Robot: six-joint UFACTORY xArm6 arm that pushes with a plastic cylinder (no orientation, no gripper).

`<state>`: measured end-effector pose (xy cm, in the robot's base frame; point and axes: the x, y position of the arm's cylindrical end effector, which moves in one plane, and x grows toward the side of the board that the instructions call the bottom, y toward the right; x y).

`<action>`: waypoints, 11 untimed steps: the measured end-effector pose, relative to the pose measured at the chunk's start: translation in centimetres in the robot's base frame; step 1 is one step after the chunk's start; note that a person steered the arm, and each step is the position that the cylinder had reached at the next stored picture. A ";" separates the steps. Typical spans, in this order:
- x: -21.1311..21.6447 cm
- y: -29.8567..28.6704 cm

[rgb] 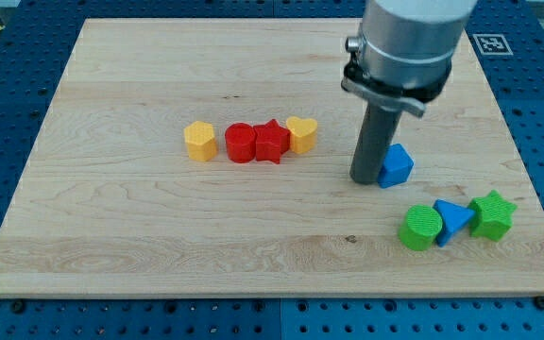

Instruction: Push the blue cube towards the center right

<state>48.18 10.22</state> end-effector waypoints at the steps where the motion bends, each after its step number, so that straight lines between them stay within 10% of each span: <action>1: -0.5 -0.4; 9: 0.2 9.7; 11: -9.0 7.7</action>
